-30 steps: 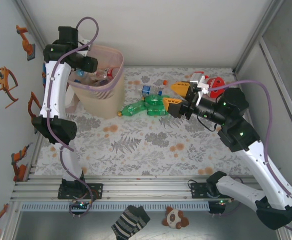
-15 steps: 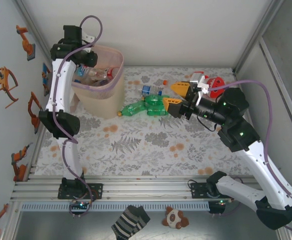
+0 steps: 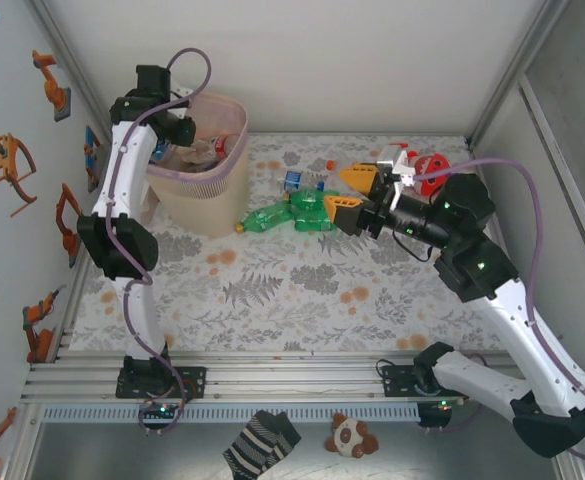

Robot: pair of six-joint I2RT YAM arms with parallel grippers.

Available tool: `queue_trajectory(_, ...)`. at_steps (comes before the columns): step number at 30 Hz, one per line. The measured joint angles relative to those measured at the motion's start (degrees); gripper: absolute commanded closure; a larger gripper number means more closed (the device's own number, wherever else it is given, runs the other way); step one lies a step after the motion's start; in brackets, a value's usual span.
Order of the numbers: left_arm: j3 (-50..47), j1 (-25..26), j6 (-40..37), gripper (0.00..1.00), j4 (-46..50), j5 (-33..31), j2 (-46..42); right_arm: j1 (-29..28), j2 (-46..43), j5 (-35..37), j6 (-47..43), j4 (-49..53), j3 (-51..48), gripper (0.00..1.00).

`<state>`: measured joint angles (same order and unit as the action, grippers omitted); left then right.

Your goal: Put the plastic bottles in the bin

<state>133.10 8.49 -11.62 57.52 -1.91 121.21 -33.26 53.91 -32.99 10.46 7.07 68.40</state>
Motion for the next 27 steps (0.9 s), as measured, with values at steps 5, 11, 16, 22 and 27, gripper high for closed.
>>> queue_trajectory(5,-3.56,-0.13,0.48,0.72,-0.59,1.95,-2.19,0.00,0.17,-0.37,-0.02,0.00,0.00,0.34)
queue_trajectory(11,-3.65,-0.90,2.12,0.72,0.44,4.83,-4.70,0.00,0.17,0.42,-0.02,0.07,0.00,0.34)
queue_trajectory(16,-4.07,-1.07,3.67,0.72,0.31,7.85,-9.07,0.00,0.76,4.61,-0.33,3.19,1.18,0.34)
queue_trajectory(22,-8.44,-1.03,5.95,0.70,-1.25,12.96,-16.74,0.00,3.28,11.67,-0.33,8.02,3.61,0.34)
queue_trajectory(27,-16.68,-1.03,8.59,0.68,-5.01,17.38,-23.45,0.00,6.64,18.14,-0.13,12.63,5.03,0.34)
